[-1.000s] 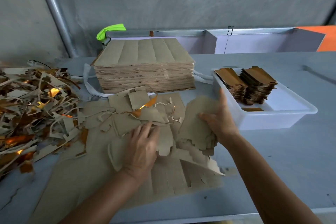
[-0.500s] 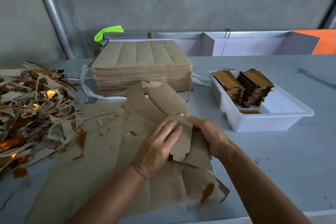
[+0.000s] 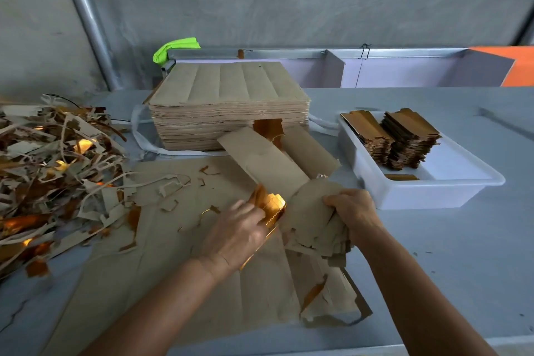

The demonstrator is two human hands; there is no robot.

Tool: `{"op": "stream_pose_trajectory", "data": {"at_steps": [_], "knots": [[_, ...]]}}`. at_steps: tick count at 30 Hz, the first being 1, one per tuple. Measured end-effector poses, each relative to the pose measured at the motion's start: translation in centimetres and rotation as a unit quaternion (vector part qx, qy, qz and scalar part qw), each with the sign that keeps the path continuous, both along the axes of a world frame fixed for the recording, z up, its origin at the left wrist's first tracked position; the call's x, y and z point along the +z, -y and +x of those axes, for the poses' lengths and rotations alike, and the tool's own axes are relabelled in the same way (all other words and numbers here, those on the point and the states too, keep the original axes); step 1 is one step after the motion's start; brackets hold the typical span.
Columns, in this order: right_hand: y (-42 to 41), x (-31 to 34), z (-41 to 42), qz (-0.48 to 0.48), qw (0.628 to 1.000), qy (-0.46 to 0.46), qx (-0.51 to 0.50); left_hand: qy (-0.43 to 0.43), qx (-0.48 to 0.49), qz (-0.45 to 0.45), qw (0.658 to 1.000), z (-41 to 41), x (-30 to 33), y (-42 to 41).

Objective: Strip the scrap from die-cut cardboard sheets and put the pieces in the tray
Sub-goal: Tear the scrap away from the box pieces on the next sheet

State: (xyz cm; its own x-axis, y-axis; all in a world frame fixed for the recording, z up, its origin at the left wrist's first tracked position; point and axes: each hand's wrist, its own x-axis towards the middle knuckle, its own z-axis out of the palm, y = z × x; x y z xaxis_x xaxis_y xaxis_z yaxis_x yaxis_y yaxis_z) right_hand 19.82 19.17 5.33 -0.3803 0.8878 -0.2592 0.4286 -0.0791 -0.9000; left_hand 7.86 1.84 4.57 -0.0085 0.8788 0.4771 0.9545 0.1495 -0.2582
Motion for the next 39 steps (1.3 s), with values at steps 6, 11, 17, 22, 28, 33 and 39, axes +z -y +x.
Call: {"op": "stream_pose_trajectory", "data": {"at_steps": [6,11,17,22,28,33,39], "knots": [[-0.5,-0.6,0.4,0.072,0.996,0.044,0.006,-0.013,0.088,-0.211,0.973,-1.1,0.1,0.9],[-1.3,-0.7,1.5,0.153,0.982,0.095,0.063,-0.038,0.213,-0.197,0.956,-3.1,1.2,1.7],[-3.2,0.6,3.3,0.141,0.977,0.102,0.127,-0.072,0.23,-0.255,0.936,-3.8,3.3,2.4],[-2.9,0.8,3.5,-0.01,0.992,0.061,0.113,0.073,0.145,-0.394,0.905,-2.0,3.4,2.8],[-1.5,0.2,2.6,-0.069,0.991,0.03,0.113,0.272,0.114,-0.145,0.945,-0.5,4.0,-1.1],[-1.0,0.1,2.4,-0.088,0.988,0.014,0.123,0.072,0.008,-0.134,0.988,0.0,0.6,-5.3],[-0.8,0.3,2.6,-0.062,0.987,-0.015,0.146,0.081,0.13,-0.218,0.964,-1.8,-2.5,-7.7]]}}
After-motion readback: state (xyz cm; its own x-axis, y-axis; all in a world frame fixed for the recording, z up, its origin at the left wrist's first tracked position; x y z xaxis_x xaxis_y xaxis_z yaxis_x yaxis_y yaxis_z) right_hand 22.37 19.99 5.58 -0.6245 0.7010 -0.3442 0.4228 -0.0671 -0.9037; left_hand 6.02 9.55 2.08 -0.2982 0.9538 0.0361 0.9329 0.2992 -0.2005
